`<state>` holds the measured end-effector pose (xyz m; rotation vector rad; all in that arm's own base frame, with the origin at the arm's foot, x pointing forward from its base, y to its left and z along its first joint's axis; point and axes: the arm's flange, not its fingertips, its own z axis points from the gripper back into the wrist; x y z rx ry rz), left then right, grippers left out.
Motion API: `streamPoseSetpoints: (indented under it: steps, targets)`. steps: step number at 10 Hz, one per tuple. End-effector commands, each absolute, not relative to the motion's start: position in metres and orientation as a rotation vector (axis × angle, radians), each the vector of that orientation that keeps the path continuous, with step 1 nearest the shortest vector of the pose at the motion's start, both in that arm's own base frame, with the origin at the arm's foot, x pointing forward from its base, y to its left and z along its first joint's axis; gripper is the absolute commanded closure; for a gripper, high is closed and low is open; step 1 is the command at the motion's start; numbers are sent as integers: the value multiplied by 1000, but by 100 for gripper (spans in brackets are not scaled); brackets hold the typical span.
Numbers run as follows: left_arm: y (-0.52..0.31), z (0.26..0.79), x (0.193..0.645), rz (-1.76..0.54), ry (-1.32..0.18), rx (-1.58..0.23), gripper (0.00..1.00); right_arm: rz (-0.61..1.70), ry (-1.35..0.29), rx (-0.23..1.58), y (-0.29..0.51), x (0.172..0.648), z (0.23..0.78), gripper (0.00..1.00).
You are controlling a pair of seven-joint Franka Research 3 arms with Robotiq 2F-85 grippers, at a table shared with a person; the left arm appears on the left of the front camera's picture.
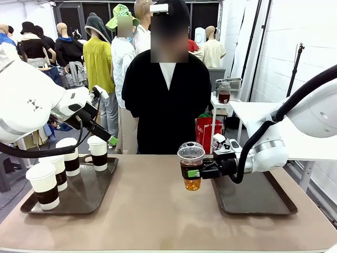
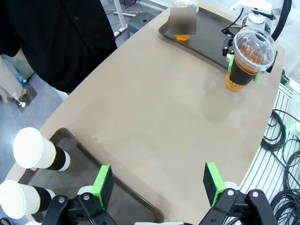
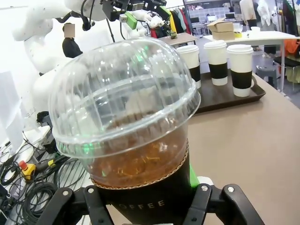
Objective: Distribute the coffee onto the tray.
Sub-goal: Pick up another iced Americano from the middle of the table and place it on the right Handle tray.
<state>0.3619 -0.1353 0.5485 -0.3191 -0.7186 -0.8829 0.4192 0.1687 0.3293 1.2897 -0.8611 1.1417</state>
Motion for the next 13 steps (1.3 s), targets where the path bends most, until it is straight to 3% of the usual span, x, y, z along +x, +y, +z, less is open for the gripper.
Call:
streamPoseSetpoints:
  steps: [1, 6, 13]
  targets:
    - [-134, 549, 363, -877, -714, -322, 0, 1182, -880, 1290, 158, 429, 329, 36]
    - [-134, 549, 363, -877, -714, -322, 0, 1138, -975, 1256, 79, 435, 321, 36]
    - [-134, 549, 363, -877, -714, -322, 0, 1080, -1050, 1203, 10, 479, 284, 36]
